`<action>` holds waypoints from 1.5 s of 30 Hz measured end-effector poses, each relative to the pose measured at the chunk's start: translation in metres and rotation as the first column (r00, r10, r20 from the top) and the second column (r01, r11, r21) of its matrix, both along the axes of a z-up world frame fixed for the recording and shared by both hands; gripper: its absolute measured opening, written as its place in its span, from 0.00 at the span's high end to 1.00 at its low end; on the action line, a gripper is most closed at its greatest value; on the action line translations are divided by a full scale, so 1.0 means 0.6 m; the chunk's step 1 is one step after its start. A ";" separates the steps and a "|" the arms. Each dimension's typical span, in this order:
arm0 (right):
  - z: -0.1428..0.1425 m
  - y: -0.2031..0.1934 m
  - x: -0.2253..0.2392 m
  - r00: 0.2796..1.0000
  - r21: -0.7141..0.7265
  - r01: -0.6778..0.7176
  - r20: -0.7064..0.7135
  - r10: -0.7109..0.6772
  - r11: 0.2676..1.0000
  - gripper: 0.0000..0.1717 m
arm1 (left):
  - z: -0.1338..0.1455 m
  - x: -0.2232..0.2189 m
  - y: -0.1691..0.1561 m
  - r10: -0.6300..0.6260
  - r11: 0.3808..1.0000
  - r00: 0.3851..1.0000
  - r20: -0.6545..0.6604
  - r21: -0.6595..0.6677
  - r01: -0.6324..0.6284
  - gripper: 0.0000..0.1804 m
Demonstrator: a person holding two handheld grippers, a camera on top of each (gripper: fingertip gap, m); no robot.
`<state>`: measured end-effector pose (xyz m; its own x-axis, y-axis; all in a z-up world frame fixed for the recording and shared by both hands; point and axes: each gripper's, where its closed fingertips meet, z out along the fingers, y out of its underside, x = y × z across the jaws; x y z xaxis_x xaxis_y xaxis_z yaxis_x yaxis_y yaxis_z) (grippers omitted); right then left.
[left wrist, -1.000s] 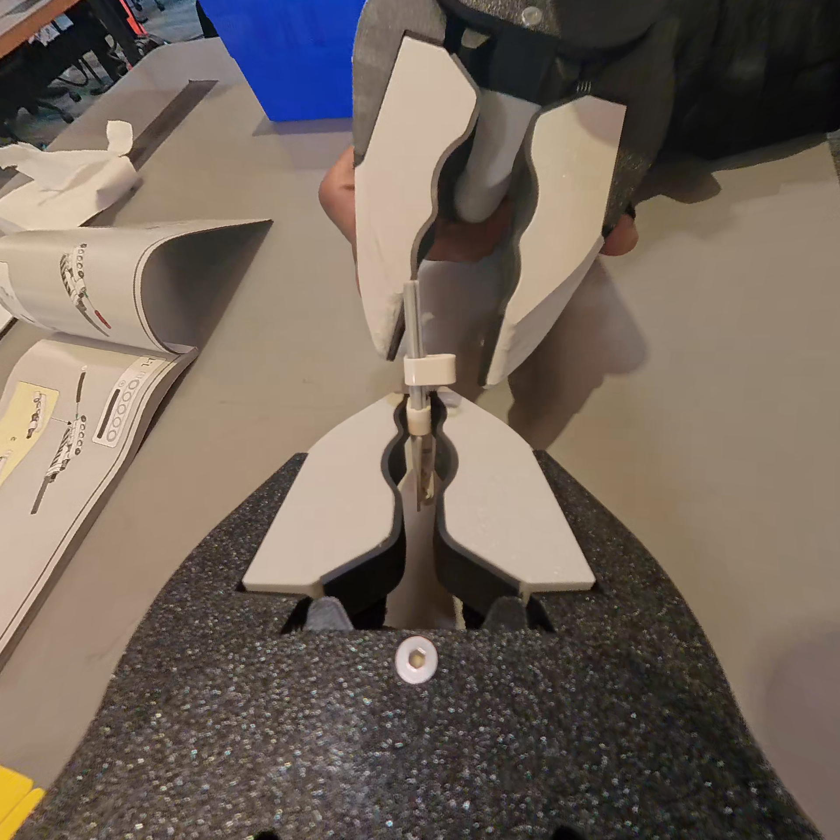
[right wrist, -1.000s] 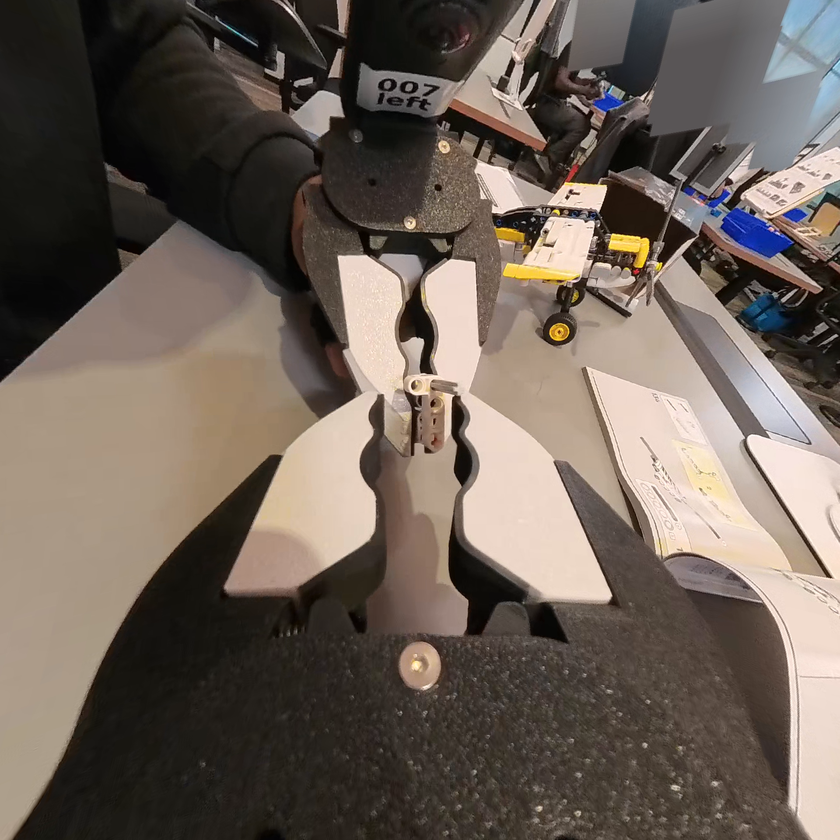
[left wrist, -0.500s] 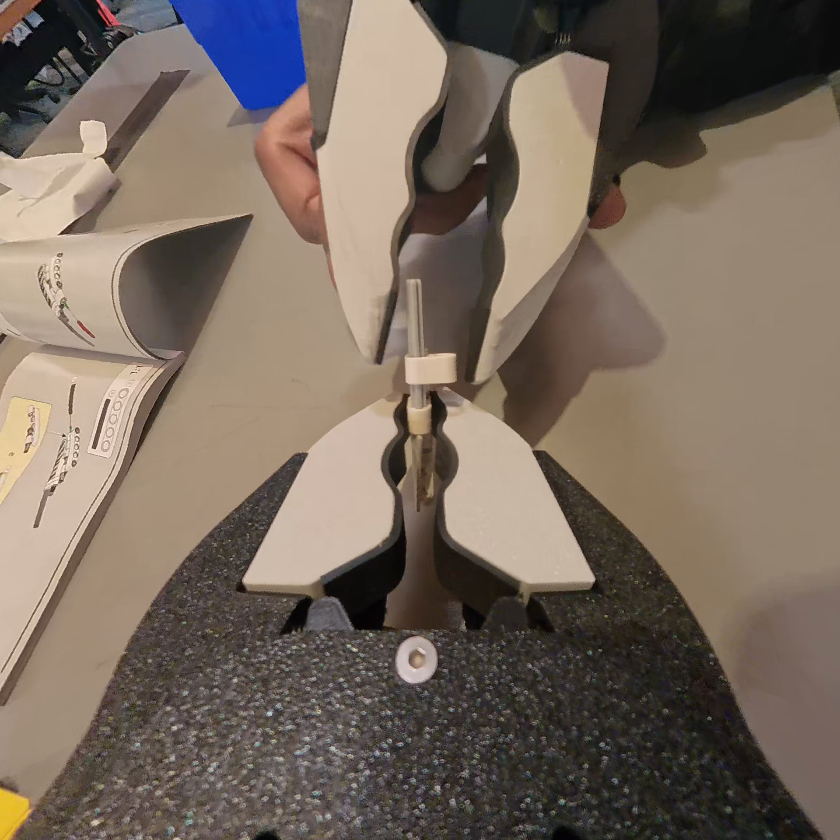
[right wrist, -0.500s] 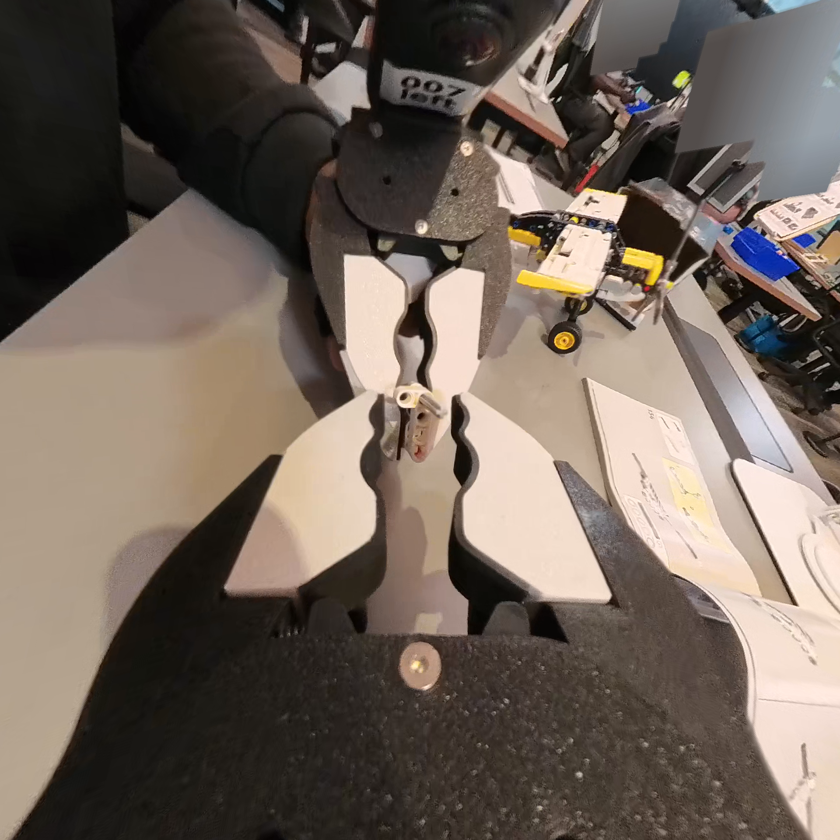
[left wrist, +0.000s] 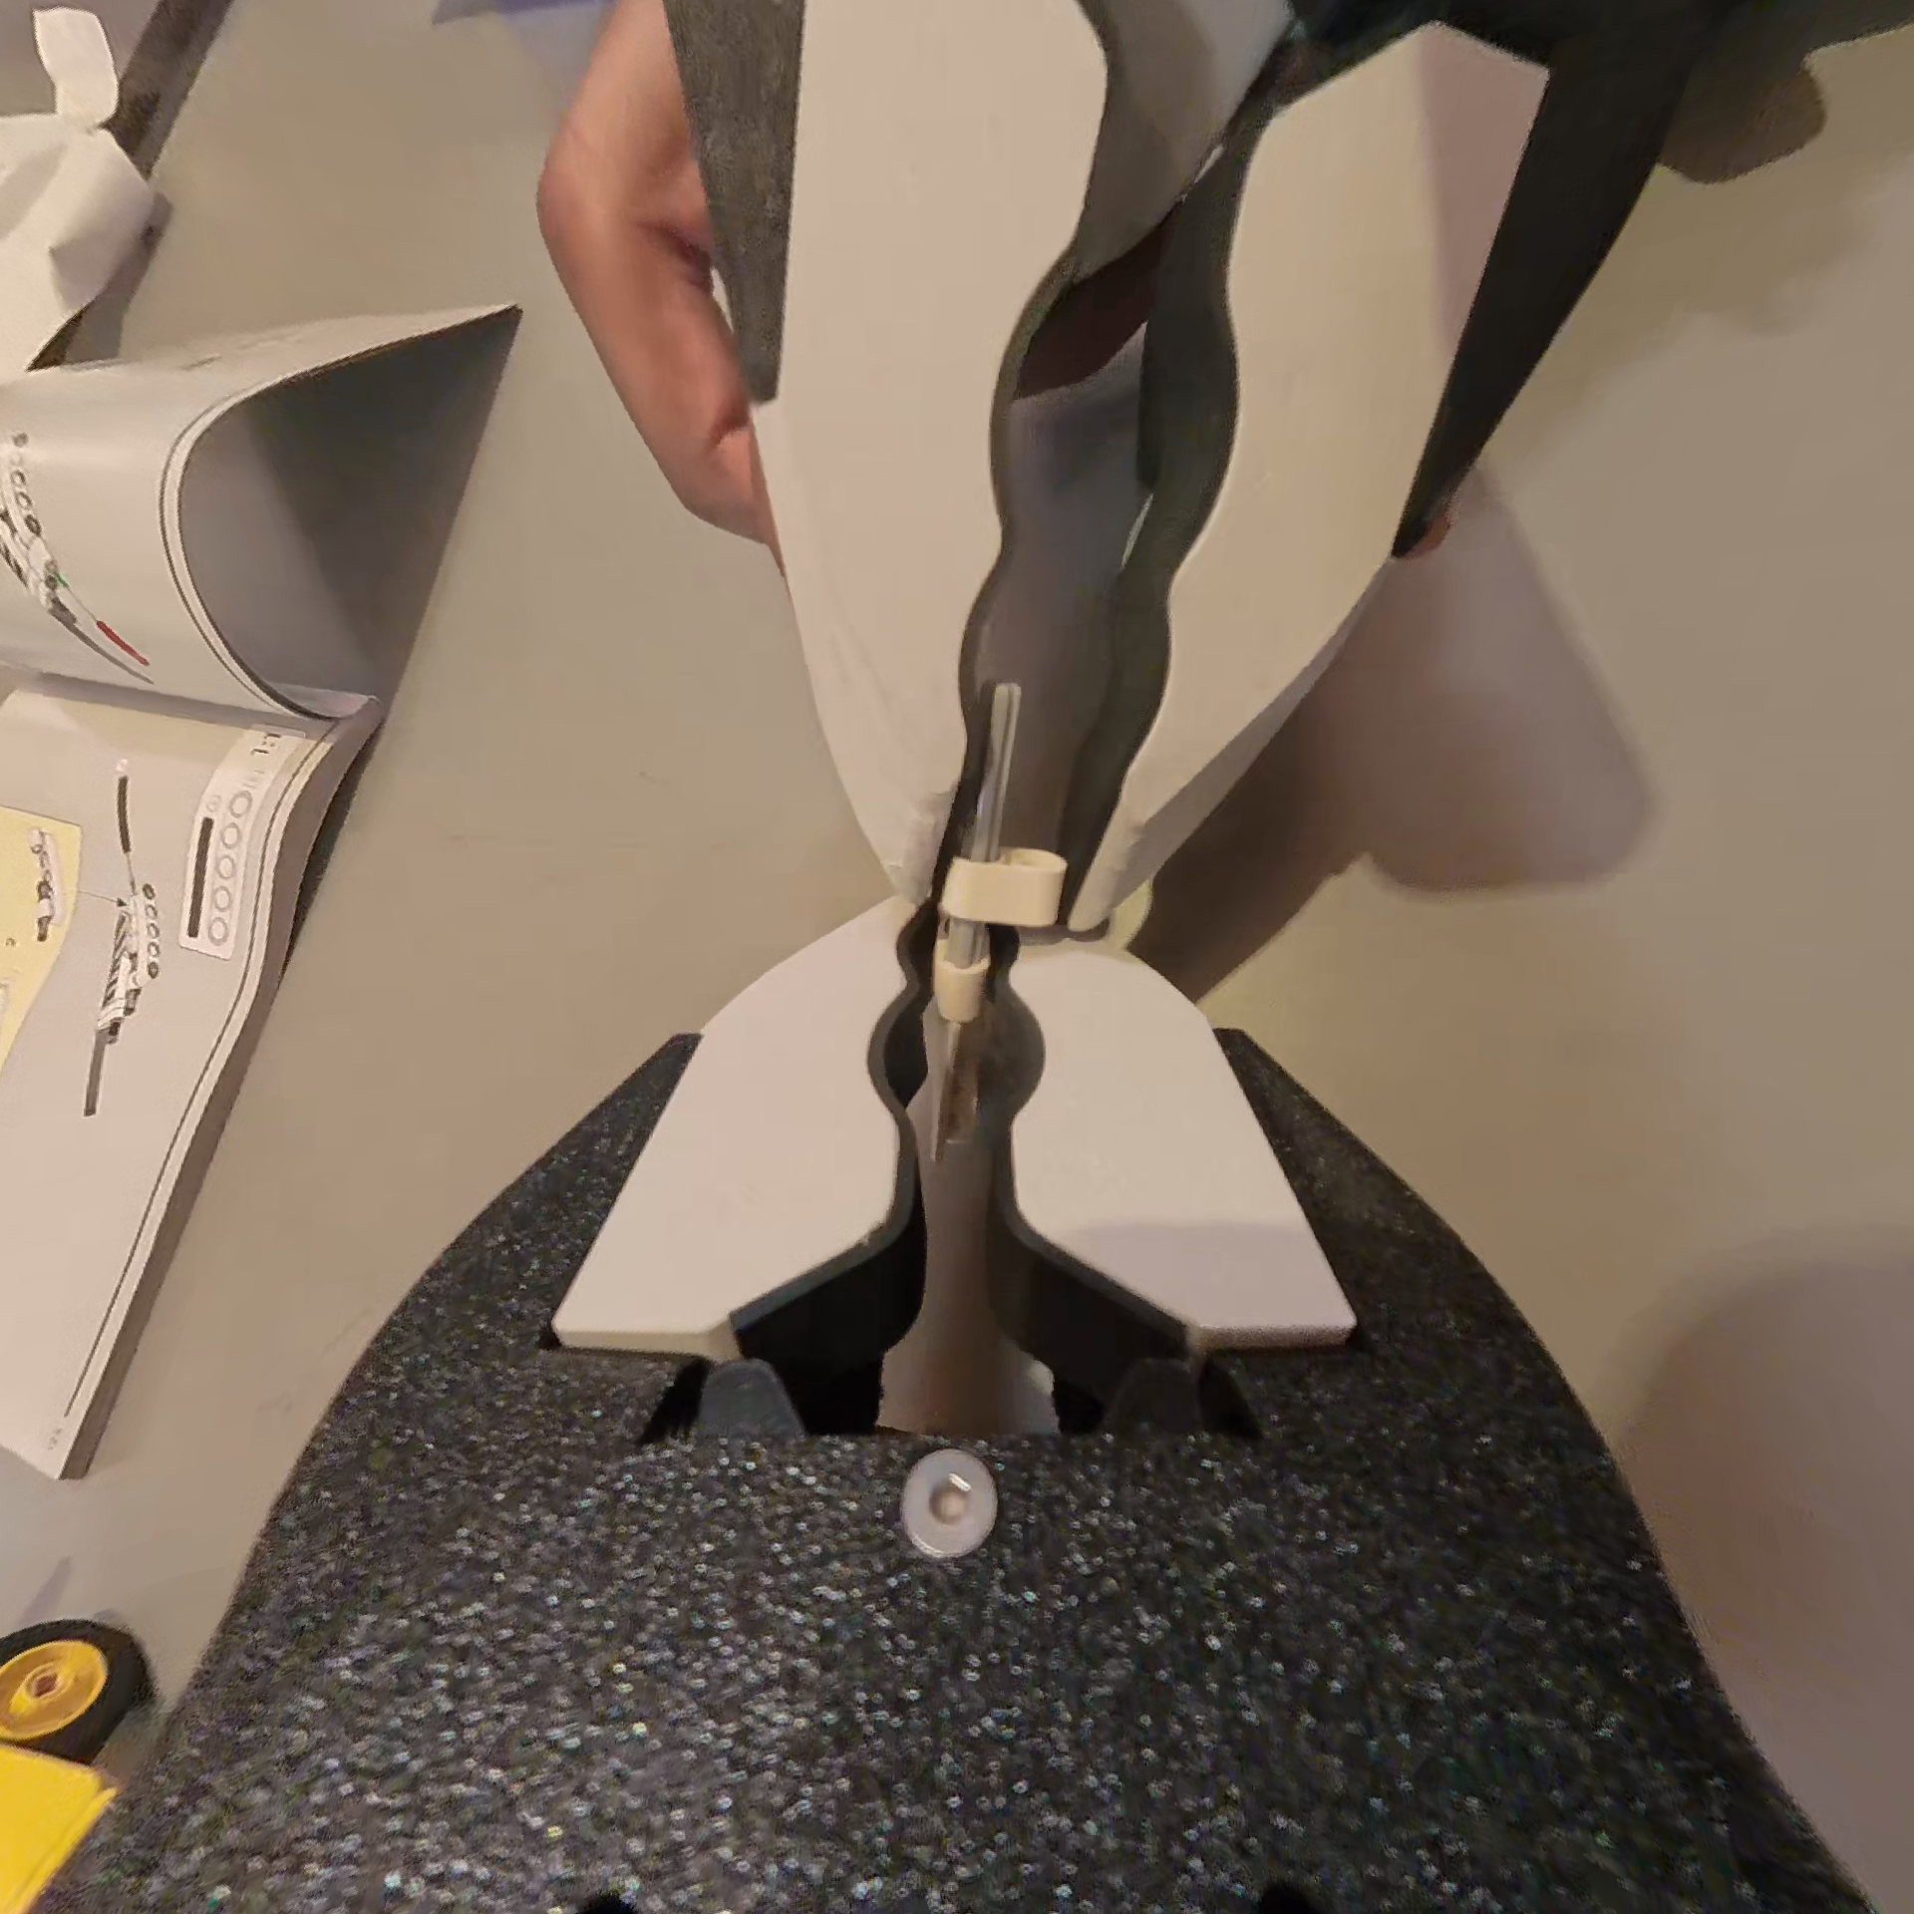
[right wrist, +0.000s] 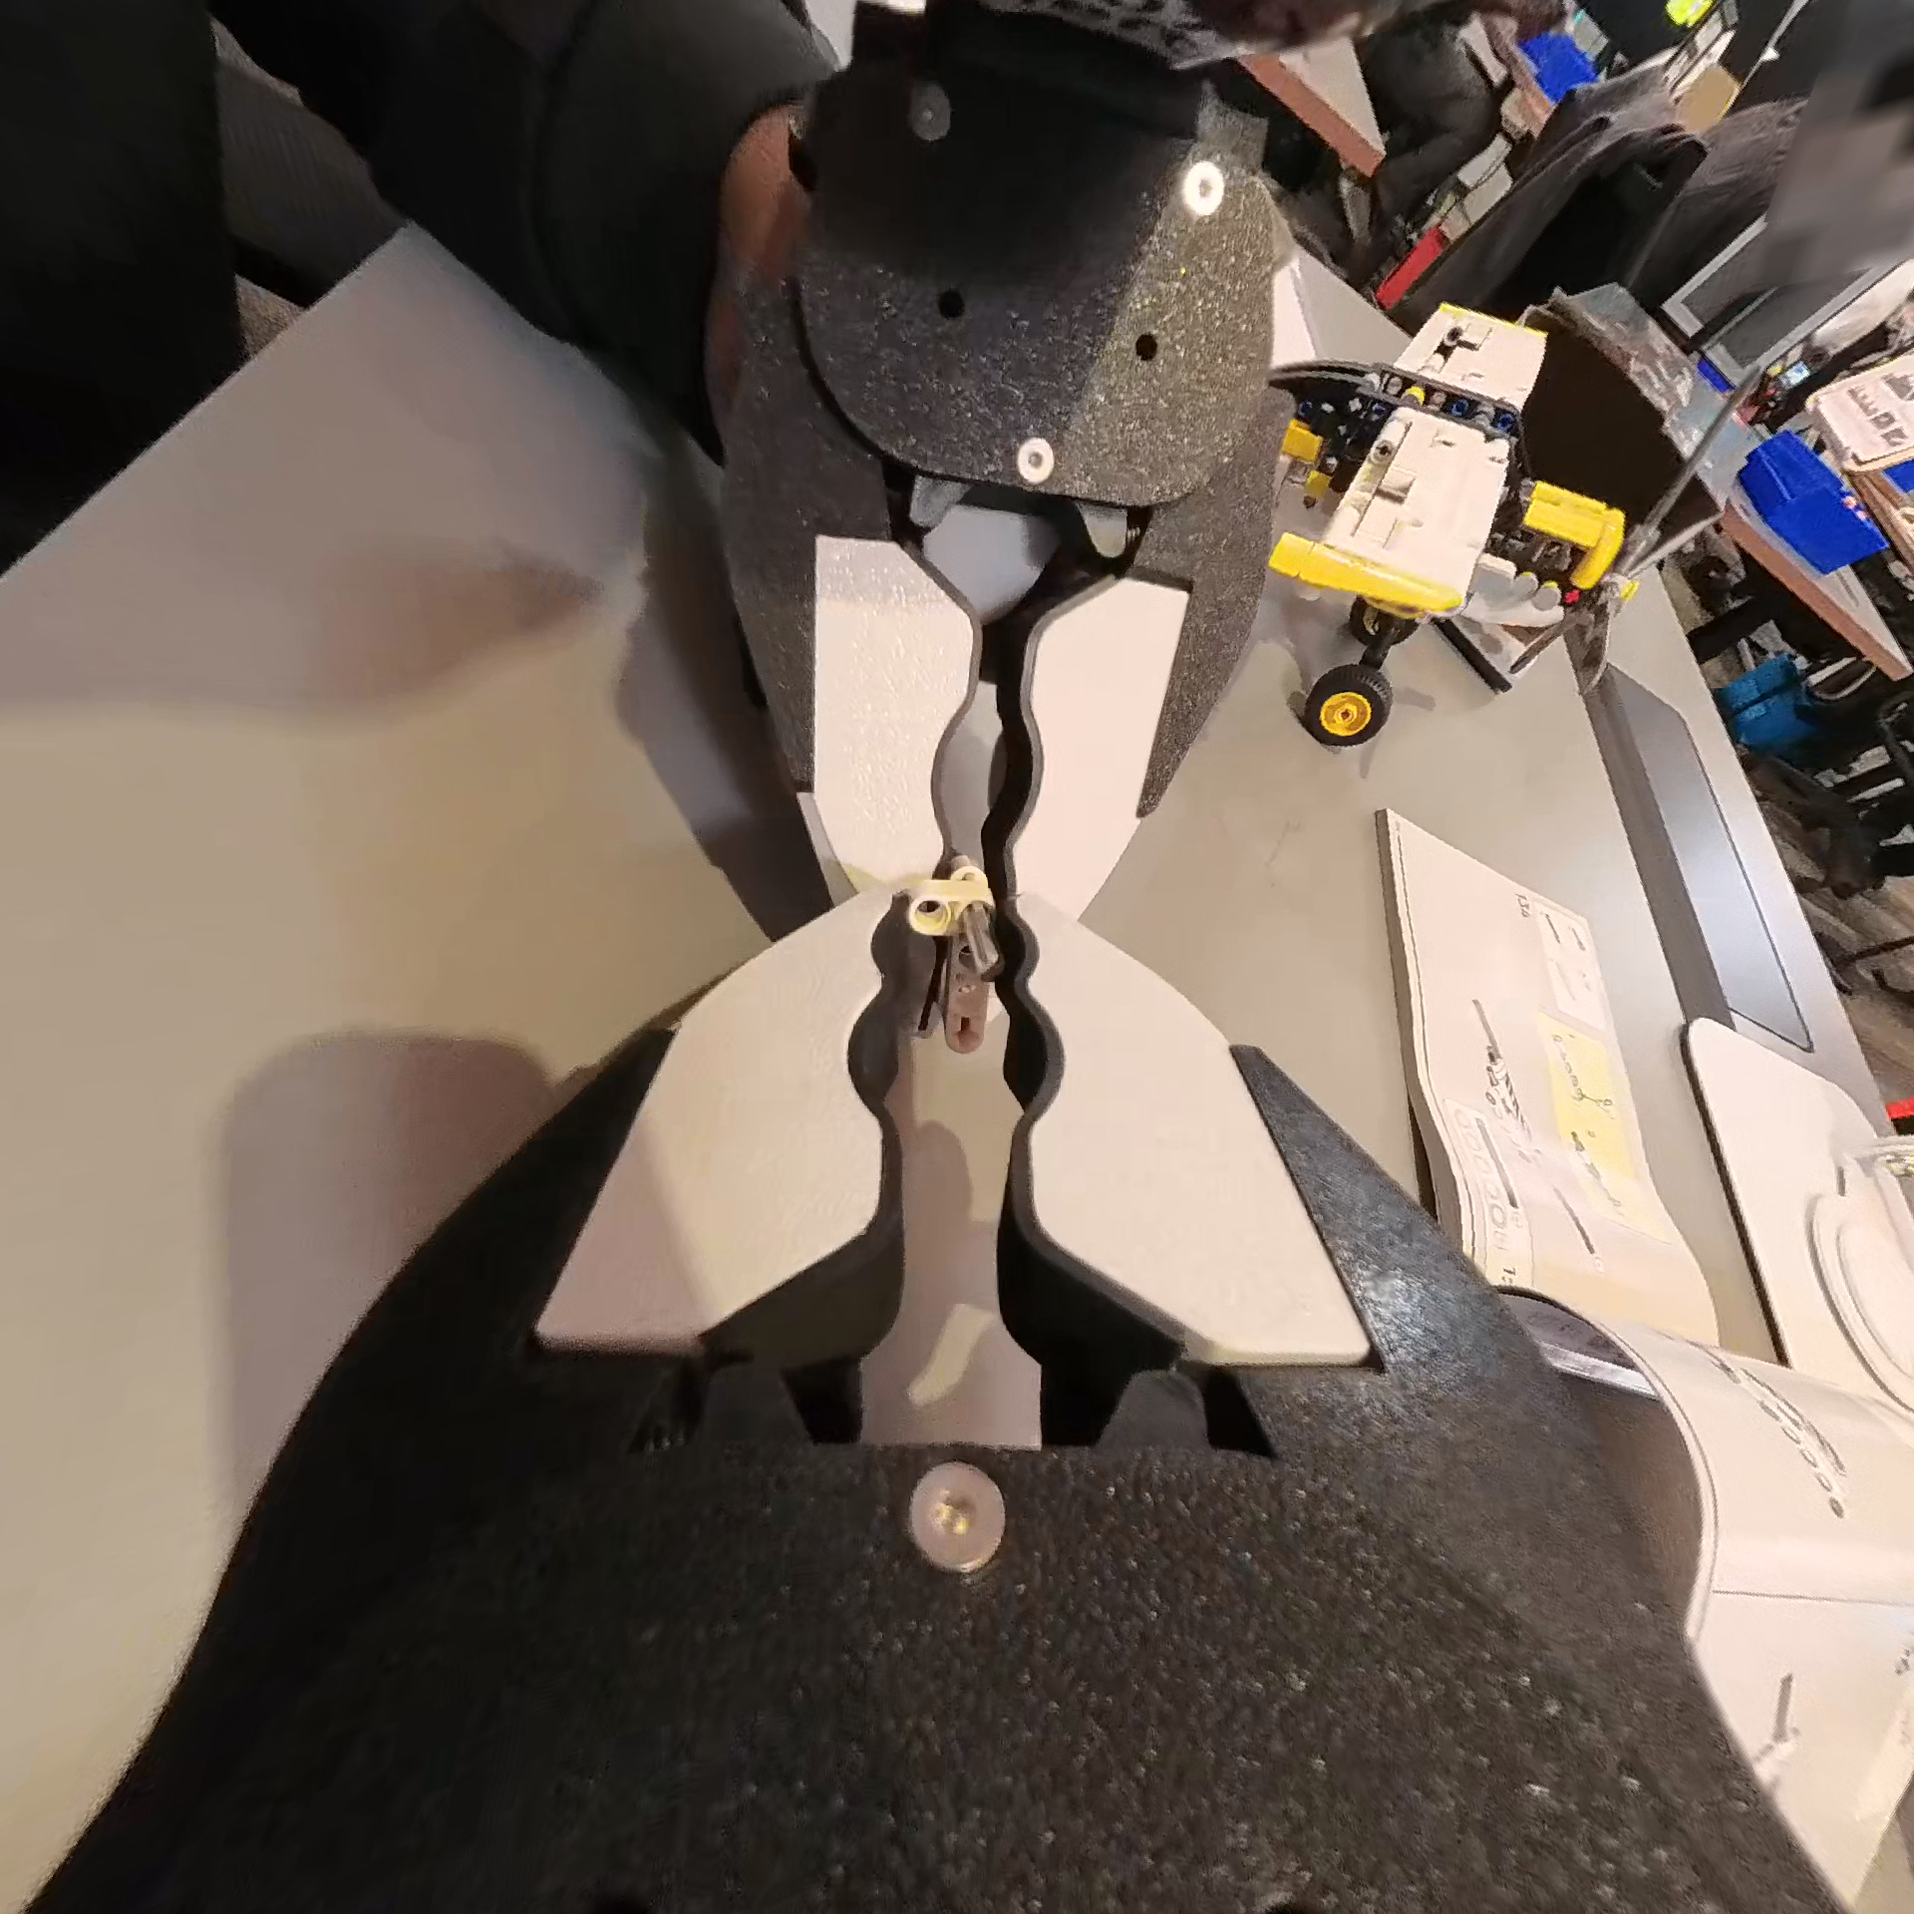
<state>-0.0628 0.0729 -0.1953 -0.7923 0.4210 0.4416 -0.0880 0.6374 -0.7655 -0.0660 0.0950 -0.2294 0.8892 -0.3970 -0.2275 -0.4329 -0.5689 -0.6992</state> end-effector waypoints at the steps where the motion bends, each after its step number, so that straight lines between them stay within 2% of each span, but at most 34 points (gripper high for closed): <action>1: 0.000 0.000 -0.002 1.000 0.006 0.007 0.000 -0.007 1.000 0.91 | 0.000 -0.001 0.000 0.004 1.000 1.000 -0.001 -0.006 -0.004 0.96; 8: 0.001 0.003 -0.007 0.999 0.015 0.035 0.007 -0.035 0.999 0.91 | 0.001 -0.005 0.005 0.012 1.000 1.000 0.012 -0.002 -0.012 0.96; 13: 0.006 0.014 -0.011 0.995 -0.136 0.077 0.076 -0.067 0.988 0.91 | 0.005 -0.006 0.011 0.022 0.999 0.989 0.146 0.041 -0.028 0.94; 15: 0.012 0.021 -0.013 0.993 -0.204 0.094 0.094 -0.077 0.974 0.91 | 0.006 -0.015 0.010 0.038 0.998 0.983 0.177 0.047 -0.046 0.90; 20: 0.038 0.040 -0.019 0.983 -0.417 0.141 0.164 -0.078 0.898 0.91 | 0.025 -0.015 0.014 0.015 0.994 0.945 0.327 0.101 -0.051 0.88; 25: 0.056 0.040 -0.018 0.980 -0.525 0.141 0.192 -0.044 0.839 0.91 | 0.053 -0.004 0.022 -0.030 0.983 0.885 0.464 0.174 -0.058 0.92; 30: 0.064 0.041 -0.012 0.961 -0.598 0.145 0.275 0.032 0.788 0.91 | 0.062 0.012 0.018 -0.076 0.983 0.847 0.526 0.181 -0.025 0.96; 33: 0.056 0.040 -0.005 0.943 -0.590 0.145 0.326 0.069 0.794 0.91 | 0.053 0.024 0.015 -0.067 0.993 0.828 0.557 0.117 0.002 0.96; 40: 0.035 0.024 0.008 0.888 -0.547 0.143 0.438 0.137 0.825 0.91 | 0.031 0.040 0.006 -0.077 0.997 0.865 0.496 0.046 0.062 0.96; 43: 0.039 0.028 0.003 0.891 -0.553 0.159 0.437 0.122 0.818 0.91 | 0.036 0.033 0.009 -0.052 0.998 0.841 0.539 0.046 0.033 0.96; 45: 0.047 0.033 -0.006 0.916 -0.559 0.178 0.394 0.071 0.810 0.88 | 0.049 0.027 0.011 -0.039 0.998 0.794 0.607 0.063 0.001 0.96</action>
